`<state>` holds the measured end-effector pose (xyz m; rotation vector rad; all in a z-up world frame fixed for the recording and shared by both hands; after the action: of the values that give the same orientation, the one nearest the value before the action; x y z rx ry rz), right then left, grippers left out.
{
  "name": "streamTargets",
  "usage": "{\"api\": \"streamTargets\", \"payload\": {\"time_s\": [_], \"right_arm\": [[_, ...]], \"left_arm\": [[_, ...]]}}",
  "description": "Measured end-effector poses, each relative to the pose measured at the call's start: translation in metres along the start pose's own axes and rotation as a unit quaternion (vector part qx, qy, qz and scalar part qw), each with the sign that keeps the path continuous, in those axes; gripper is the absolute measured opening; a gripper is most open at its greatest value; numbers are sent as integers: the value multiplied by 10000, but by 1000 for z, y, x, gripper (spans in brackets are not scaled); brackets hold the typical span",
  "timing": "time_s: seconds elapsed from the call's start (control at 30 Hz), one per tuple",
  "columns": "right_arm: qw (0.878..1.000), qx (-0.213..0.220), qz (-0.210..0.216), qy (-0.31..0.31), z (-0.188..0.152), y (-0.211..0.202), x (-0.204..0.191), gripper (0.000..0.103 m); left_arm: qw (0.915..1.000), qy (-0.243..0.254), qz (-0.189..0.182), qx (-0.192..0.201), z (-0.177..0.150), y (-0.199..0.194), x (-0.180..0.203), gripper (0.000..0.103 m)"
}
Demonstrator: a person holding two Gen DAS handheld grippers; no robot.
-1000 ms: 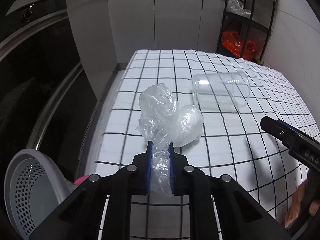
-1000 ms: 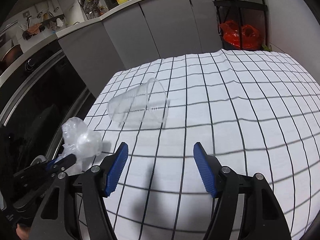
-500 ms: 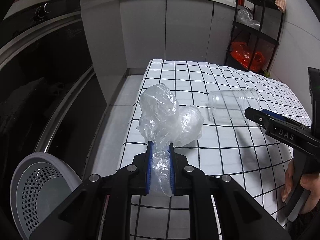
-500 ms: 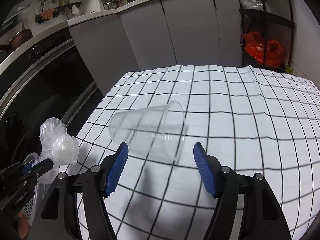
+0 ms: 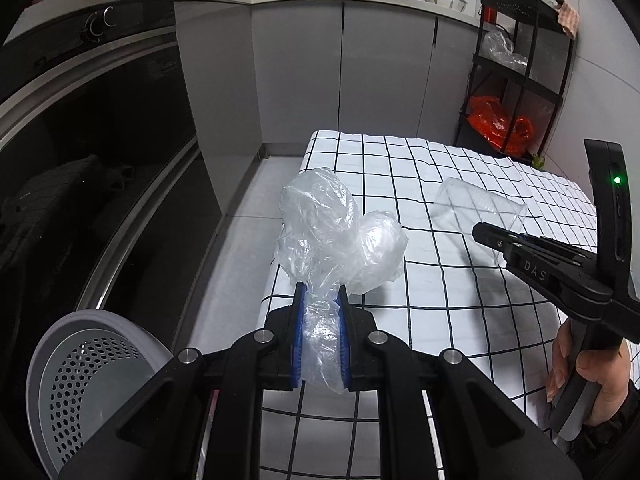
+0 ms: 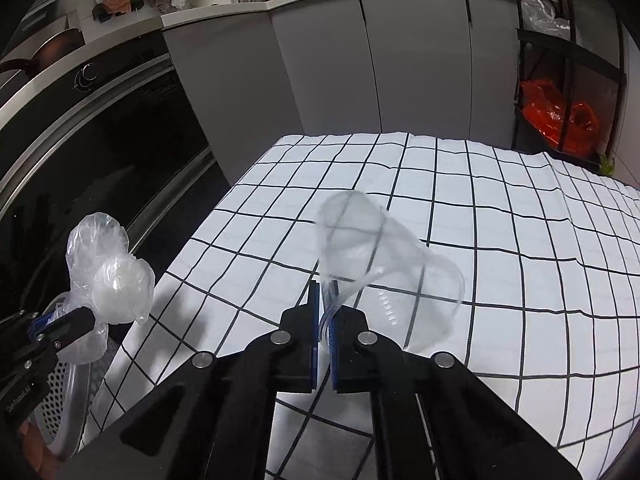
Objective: Collect trash
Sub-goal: 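Carry the plastic bags and clear cup in both grippers over the grey basket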
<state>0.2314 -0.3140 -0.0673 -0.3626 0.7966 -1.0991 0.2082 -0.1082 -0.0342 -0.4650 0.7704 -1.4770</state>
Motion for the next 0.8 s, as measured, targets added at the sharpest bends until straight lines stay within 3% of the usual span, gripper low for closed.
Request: {"api": "streamTargets", "payload": {"time_s": [0.47, 0.8], "right_arm": [[9988, 431, -221, -50, -29, -73, -70, 4], [9993, 273, 25, -236, -65, -95, -159, 4]], "left_arm": [[9994, -177, -35, 303, -11, -48, -42, 14], [9975, -302, 614, 159, -55, -79, -134, 14]]}}
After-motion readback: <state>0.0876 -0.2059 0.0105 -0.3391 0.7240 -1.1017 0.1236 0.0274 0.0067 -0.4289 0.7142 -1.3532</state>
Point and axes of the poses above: each gripper's, at about its wrist camera, not at the fingertips, and y roughly the way its jaws point, x to its right, z to its top, the point moved 3 cm from there along y, roughly the way its jaws point, and after that the axes turned 14 degrees about z, right-handed, at the moved point
